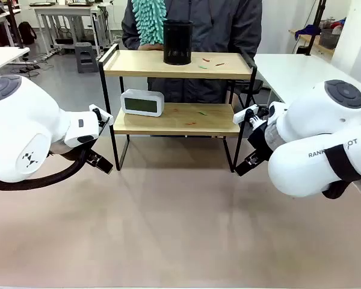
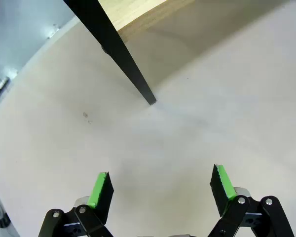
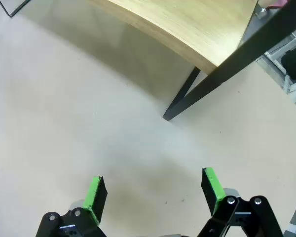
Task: Clean the shelf.
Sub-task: Pick up the Duster from the human.
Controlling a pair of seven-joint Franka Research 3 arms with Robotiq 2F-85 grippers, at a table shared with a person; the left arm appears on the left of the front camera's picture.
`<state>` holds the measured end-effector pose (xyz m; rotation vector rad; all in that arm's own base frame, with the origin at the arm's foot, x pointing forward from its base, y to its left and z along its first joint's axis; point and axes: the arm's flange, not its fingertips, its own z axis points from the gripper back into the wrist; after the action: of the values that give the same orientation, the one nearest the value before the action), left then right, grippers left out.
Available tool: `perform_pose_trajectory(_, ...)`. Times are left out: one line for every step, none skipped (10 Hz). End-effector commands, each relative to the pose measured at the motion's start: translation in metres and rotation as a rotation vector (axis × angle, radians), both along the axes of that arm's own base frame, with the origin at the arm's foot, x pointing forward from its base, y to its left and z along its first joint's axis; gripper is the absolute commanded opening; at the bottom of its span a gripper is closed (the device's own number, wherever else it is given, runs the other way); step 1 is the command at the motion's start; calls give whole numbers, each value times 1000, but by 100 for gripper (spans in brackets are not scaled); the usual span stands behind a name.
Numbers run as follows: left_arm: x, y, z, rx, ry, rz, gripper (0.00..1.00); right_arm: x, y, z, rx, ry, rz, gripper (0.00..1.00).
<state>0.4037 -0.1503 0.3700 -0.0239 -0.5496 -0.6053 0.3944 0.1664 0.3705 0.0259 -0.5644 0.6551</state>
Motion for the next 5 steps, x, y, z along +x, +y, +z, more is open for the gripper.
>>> perform_pose_trajectory(0,0,0,0,0,0,100,0,0,0,0,0,0,100)
perform_pose_trajectory(0,0,0,0,0,0,100,0,0,0,0,0,0,100)
perform_pose_trajectory(0,0,0,0,0,0,100,0,0,0,0,0,0,100)
perform_pose_trajectory(0,0,0,0,0,0,100,0,0,0,0,0,0,100)
perform_pose_trajectory(0,0,0,0,0,0,100,0,0,0,0,0,0,100)
